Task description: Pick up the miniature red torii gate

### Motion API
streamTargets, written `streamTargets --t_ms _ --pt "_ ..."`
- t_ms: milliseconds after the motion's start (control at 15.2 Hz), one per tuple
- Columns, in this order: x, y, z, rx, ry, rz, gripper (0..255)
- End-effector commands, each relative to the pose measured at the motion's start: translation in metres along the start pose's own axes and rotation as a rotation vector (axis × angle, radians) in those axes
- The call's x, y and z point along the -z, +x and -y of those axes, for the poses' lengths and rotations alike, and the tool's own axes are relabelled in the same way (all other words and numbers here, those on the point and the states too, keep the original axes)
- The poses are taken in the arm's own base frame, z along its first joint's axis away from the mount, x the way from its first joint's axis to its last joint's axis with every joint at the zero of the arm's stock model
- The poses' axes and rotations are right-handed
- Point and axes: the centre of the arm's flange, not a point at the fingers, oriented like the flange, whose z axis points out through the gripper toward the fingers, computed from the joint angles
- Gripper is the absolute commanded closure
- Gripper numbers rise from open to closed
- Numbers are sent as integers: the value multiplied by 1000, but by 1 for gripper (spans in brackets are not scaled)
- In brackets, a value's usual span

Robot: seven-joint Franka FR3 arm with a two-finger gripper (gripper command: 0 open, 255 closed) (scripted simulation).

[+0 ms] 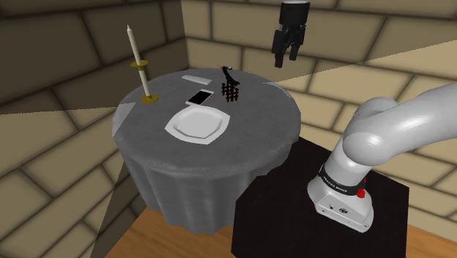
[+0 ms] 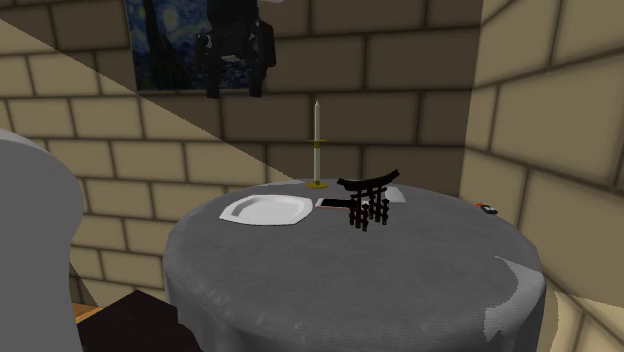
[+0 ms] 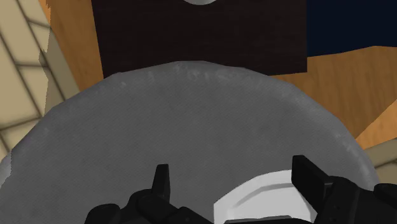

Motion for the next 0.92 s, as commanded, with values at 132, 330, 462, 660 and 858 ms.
streamTargets --t_ms 132,330,462,660,858 --pt "-11 24 1 -31 -17 0 0" --pt "-27 60 0 -77 -43 1 0" --pt "-38 84 -1 -108 -60 2 0" --pt "-55 120 -6 -155 -85 2 0" --pt "-71 156 -12 -201 -111 3 0"
